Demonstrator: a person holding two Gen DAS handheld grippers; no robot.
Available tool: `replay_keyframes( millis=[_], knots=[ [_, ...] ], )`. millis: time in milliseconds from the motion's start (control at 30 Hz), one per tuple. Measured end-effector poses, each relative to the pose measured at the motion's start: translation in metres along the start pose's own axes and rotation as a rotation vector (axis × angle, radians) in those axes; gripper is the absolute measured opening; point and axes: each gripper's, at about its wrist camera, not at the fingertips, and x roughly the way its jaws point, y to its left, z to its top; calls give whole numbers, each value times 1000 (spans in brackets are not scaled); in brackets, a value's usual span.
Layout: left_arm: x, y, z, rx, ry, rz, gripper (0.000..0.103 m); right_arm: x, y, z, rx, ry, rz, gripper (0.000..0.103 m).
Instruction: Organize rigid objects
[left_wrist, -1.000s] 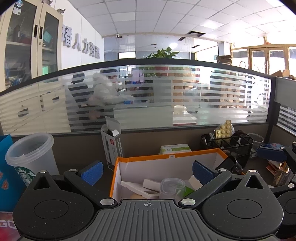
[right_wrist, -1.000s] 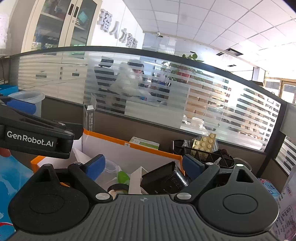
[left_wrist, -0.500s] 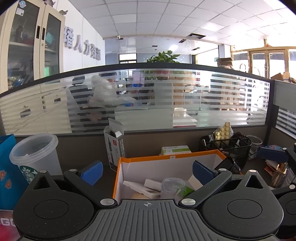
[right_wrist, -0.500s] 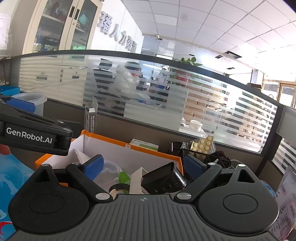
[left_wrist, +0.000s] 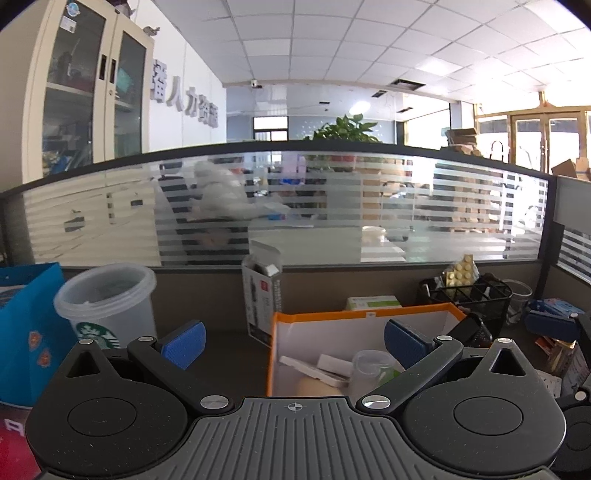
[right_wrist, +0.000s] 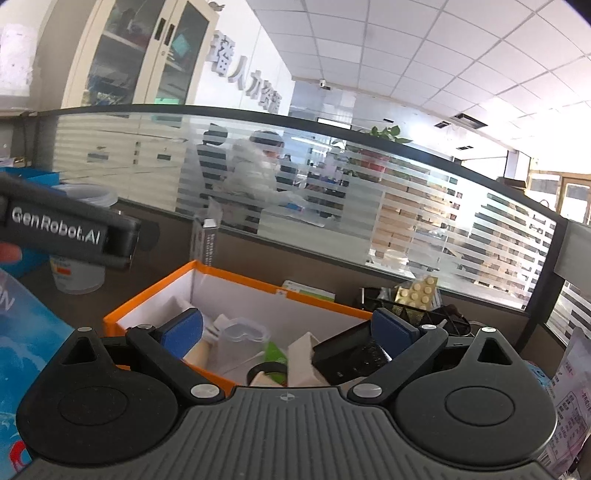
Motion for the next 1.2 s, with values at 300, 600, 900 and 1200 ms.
replay_keyframes(
  millis=[300,600,900,1200],
  knots=[
    [-31,10,-2,27,-46,16,103,-21,20,5,-28,-25,7,100],
    [-86,35,-10,61,-172,155,103,-46,62,12,-87,-66,49,101],
    [-129,73,-18,65,-206,226,103,-68,113,19,-117,-96,137,103],
    [-114,126,-20,-5,-172,264,103,-50,160,29,-153,-88,208,103]
  ],
)
